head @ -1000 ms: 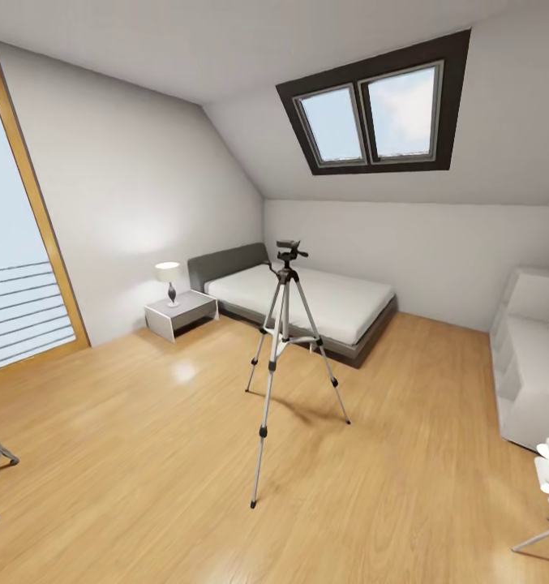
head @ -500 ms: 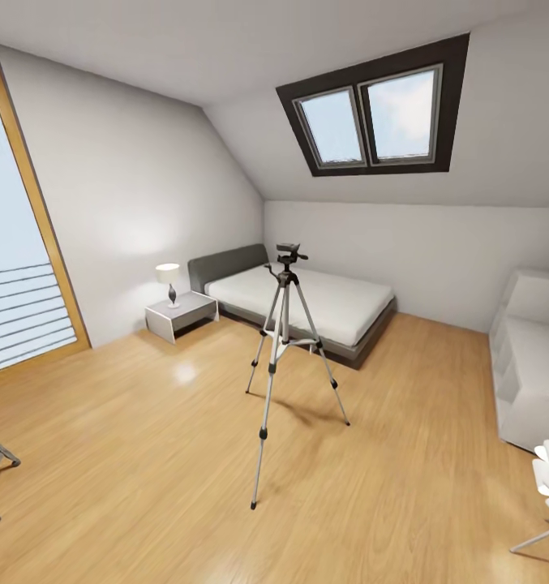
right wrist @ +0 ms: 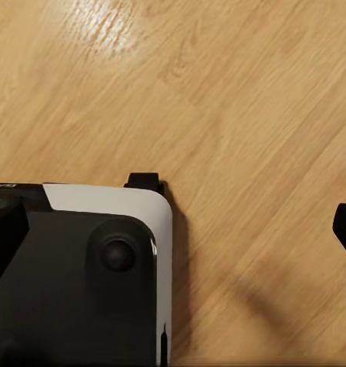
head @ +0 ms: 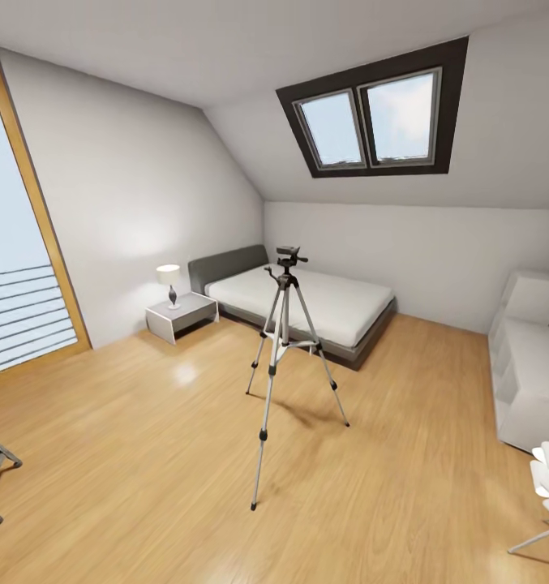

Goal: Attach the digital camera to the camera tripod in the bedroom.

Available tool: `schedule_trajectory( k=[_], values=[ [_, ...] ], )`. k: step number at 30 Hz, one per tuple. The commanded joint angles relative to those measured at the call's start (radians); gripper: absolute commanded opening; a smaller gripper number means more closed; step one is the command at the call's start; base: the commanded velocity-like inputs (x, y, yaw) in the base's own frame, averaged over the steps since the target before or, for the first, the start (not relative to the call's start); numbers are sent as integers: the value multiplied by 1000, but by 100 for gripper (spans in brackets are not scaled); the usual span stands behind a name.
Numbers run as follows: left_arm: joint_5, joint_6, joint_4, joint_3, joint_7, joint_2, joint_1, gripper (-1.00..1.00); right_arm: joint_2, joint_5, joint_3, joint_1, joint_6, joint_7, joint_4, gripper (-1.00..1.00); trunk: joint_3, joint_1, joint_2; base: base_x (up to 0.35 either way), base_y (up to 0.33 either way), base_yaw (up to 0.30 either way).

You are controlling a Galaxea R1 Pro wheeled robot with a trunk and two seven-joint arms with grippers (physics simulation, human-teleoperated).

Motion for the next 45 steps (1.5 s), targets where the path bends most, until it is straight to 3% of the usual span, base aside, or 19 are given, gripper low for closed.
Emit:
schedule_trajectory(
  k=[1,45],
  values=[
    [-2,-1,0,2,2,-1,-1,-100,0,3,-3,-1,-6,4,3,100,2,-4,6,0,0,0],
    [-4,-2,0,1,0,-3,-1,-100,3,12,0,0,22,7,2,100,140,-172,314,0,0,-12]
  ],
)
